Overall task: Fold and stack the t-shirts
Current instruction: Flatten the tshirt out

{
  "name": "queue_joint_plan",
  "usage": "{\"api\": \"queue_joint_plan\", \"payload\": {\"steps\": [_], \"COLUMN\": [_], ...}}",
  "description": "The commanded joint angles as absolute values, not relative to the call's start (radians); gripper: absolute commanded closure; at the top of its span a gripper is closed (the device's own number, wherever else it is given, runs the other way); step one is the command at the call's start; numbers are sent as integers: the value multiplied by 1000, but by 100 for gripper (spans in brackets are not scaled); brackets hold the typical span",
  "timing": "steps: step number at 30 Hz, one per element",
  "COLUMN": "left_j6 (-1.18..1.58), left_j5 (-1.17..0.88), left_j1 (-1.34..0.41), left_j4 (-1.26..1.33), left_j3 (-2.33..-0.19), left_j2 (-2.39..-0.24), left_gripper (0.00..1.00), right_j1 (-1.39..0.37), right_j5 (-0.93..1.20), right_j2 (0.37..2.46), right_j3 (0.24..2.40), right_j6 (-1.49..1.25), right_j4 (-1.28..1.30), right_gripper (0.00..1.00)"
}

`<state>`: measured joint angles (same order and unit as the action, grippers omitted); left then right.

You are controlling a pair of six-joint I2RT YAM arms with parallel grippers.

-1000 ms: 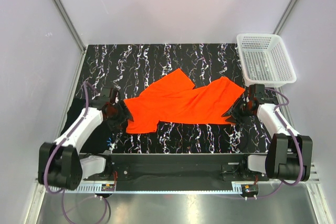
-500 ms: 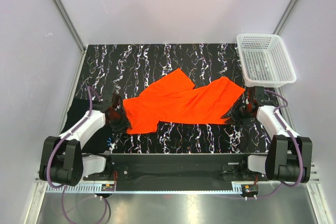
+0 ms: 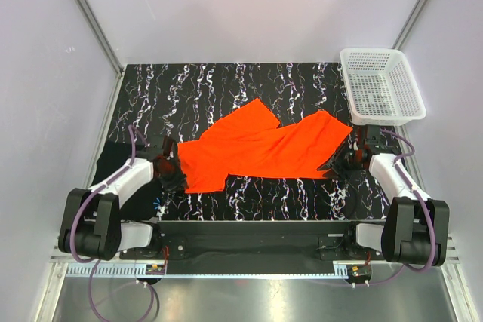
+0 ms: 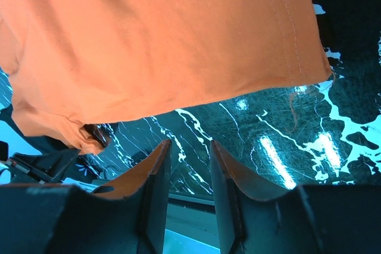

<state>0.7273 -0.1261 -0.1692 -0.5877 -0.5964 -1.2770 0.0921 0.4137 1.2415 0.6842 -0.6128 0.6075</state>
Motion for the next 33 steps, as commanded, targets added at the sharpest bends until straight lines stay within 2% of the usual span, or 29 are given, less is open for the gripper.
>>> {"api": "queue_joint_plan", "payload": {"steps": [1, 6, 10, 14, 23, 33], "left_j6": [718, 687, 675, 661, 635, 598], "left_j5": [-164, -216, -288, -322, -360, -382], "left_j1": [-167, -166, -166, -166, -166, -166], "left_j4": [-555, -581, -580, -580, -568, -569], "left_j3": [-580, -592, -603, -612, -638, -678], "left_j2": [-1255, -1146, -1112, -1101, -1069, -1032], "left_gripper": [98, 100, 100, 100, 100, 100], "right_j1": [98, 107, 115, 124, 129, 129], "right_j5": [405, 260, 44, -18, -3, 38], "right_j2": [1210, 1192, 1183, 1184, 1262, 1383], "right_j3": [675, 673, 701, 690, 640, 644], "right_j6": [-656, -727, -753, -795, -825, -851], "right_j4": [592, 642, 718, 700, 568, 476], "right_gripper": [61, 67, 66, 64, 57, 56]}}
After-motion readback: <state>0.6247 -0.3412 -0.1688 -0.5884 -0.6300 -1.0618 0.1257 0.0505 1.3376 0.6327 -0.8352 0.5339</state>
